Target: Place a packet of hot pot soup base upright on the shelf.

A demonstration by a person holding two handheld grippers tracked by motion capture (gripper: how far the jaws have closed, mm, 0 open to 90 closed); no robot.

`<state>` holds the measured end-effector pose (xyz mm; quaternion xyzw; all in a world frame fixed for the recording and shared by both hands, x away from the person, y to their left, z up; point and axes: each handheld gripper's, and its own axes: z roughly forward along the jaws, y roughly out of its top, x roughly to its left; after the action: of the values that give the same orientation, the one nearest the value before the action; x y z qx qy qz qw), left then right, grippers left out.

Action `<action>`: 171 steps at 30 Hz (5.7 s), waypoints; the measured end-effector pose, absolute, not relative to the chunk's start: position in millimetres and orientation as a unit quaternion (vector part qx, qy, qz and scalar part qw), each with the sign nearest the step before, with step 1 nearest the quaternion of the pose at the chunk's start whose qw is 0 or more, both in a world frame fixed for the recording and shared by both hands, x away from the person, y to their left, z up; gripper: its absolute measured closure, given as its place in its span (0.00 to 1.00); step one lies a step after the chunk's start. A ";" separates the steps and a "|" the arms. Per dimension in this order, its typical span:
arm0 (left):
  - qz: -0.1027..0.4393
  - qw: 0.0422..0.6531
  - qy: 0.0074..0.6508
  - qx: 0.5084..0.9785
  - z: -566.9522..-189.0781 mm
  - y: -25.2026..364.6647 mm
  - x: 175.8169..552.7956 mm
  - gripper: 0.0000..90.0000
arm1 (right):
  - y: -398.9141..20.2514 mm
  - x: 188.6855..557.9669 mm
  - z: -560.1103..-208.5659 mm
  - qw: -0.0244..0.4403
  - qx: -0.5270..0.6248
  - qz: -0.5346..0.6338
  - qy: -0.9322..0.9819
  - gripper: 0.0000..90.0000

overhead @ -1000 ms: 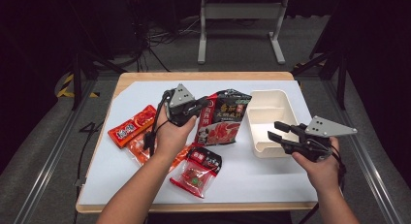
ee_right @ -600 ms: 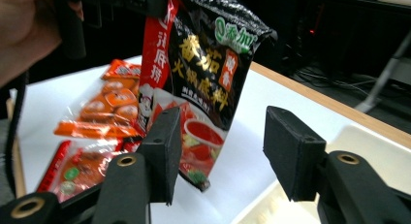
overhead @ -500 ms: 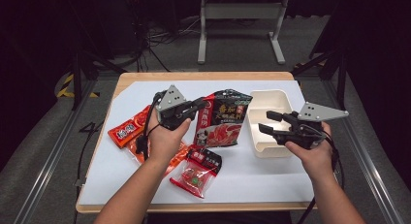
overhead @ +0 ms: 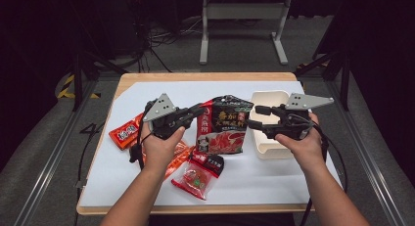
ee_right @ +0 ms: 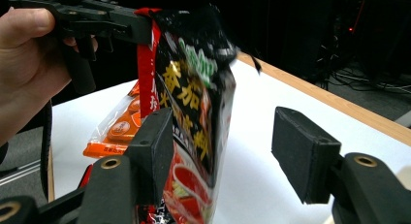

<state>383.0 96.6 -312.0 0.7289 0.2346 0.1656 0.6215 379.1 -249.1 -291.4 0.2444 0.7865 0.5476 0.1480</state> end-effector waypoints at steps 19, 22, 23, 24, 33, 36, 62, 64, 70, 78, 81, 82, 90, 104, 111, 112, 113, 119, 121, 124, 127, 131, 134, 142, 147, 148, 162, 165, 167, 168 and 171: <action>0.166 0.634 0.220 0.723 -312.8 95.7 382.2 0.98 | -218.4 397.3 -288.9 0.126 0.210 0.542 0.804 0.56; 0.167 0.634 0.220 0.722 -312.8 94.5 381.3 0.98 | -218.1 398.2 -289.4 0.129 0.209 0.533 0.810 0.61; 0.166 0.634 0.219 0.723 -312.9 94.0 380.9 0.98 | -217.8 398.9 -289.7 0.127 0.212 0.531 0.811 0.63; 0.166 0.633 0.218 0.724 -312.8 93.3 380.7 0.98 | -217.3 399.6 -289.9 0.125 0.215 0.529 0.811 0.63; 0.162 0.634 0.218 0.724 -314.2 90.3 380.4 0.97 | -213.7 401.6 -285.2 0.124 0.200 0.509 0.828 0.79; 0.157 0.636 0.223 0.722 -315.6 91.9 381.9 0.97 | -212.0 402.2 -282.8 0.130 0.189 0.500 0.835 0.83; 0.178 0.625 0.269 0.711 -317.8 101.9 382.5 0.38 | -223.5 413.8 -254.8 0.158 0.170 0.508 0.829 0.87; 0.180 0.624 0.272 0.710 -318.5 103.0 382.7 0.37 | -226.5 415.3 -250.7 0.163 0.170 0.510 0.827 0.87; 0.186 0.614 0.281 0.714 -319.6 111.2 381.4 0.36 | -235.5 420.0 -242.6 0.173 0.174 0.514 0.822 0.87; 0.195 0.602 0.296 0.716 -321.5 125.4 379.7 0.33 | -252.1 429.8 -233.2 0.190 0.184 0.513 0.817 0.87; 0.201 0.598 0.305 0.713 -323.0 132.9 379.3 0.32 | -257.9 434.0 -231.2 0.201 0.186 0.509 0.816 0.87; 0.202 0.597 0.310 0.712 -323.5 135.4 379.0 0.32 | -259.5 435.3 -231.0 0.204 0.186 0.509 0.816 0.87; 0.211 0.590 0.321 0.710 -324.0 145.8 379.2 0.30 | -281.9 451.3 -226.0 0.219 0.209 0.516 0.801 0.87; 0.210 0.579 0.332 0.715 -326.1 150.7 383.1 0.27 | -305.0 466.6 -222.1 0.246 0.230 0.510 0.792 0.87; 0.211 0.581 0.335 0.711 -326.3 152.6 384.0 0.27 | -315.3 474.6 -222.7 0.257 0.237 0.508 0.787 0.87; 0.210 0.580 0.335 0.712 -326.3 152.9 384.2 0.27 | -316.6 475.6 -222.6 0.258 0.238 0.509 0.786 0.87; 0.211 0.580 0.335 0.712 -326.4 153.3 384.5 0.27 | -318.1 476.7 -222.5 0.259 0.240 0.509 0.785 0.87; 0.209 0.581 0.339 0.710 -327.1 154.3 385.3 0.27 | -327.4 482.9 -222.1 0.266 0.251 0.518 0.773 0.87; 0.210 0.581 0.339 0.710 -327.1 154.8 385.5 0.27 | -329.3 484.9 -222.4 0.273 0.250 0.515 0.773 0.87; 0.211 0.582 0.339 0.708 -327.2 155.4 385.8 0.27 | -331.1 487.5 -223.3 0.280 0.249 0.508 0.776 0.87; 0.209 0.581 0.341 0.709 -327.3 156.1 385.7 0.27 | -334.2 490.2 -225.1 0.282 0.251 0.503 0.777 0.87; 0.209 0.580 0.342 0.709 -327.6 156.4 385.8 0.27 | -340.4 493.0 -228.4 0.278 0.255 0.508 0.774 0.87; 0.211 0.579 0.342 0.709 -327.9 156.4 386.3 0.27 | -344.0 494.9 -231.5 0.274 0.252 0.511 0.775 0.87; 0.210 0.577 0.343 0.710 -328.8 156.2 386.2 0.27 | -345.9 497.0 -233.8 0.280 0.231 0.507 0.782 0.87; 0.211 0.577 0.346 0.709 -329.4 158.1 384.8 0.27 | -346.3 500.4 -237.4 0.283 0.225 0.504 0.784 0.87; 0.212 0.577 0.348 0.708 -329.7 158.9 384.1 0.27 | -346.5 501.2 -238.3 0.284 0.224 0.503 0.785 0.87; 0.220 0.567 0.362 0.706 -332.1 171.0 376.3 0.27 | -354.3 514.7 -253.9 0.285 0.214 0.505 0.786 0.87; 0.222 0.568 0.364 0.704 -332.6 172.1 375.7 0.27 | -354.7 515.3 -254.7 0.284 0.211 0.506 0.787 0.87; 0.222 0.568 0.364 0.704 -332.8 172.3 375.7 0.27 | -355.1 515.4 -255.5 0.284 0.208 0.505 0.788 0.87; 0.222 0.567 0.364 0.705 -333.0 172.3 375.9 0.27 | -355.2 515.5 -255.7 0.283 0.207 0.505 0.789 0.87; 0.220 0.567 0.365 0.705 -333.5 171.4 376.1 0.27 | -354.7 515.7 -256.2 0.283 0.201 0.499 0.794 0.87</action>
<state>376.1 171.4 -333.5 0.7049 0.3650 0.2204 0.5668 515.7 -354.7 -256.2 0.2010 0.7941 0.4990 0.2830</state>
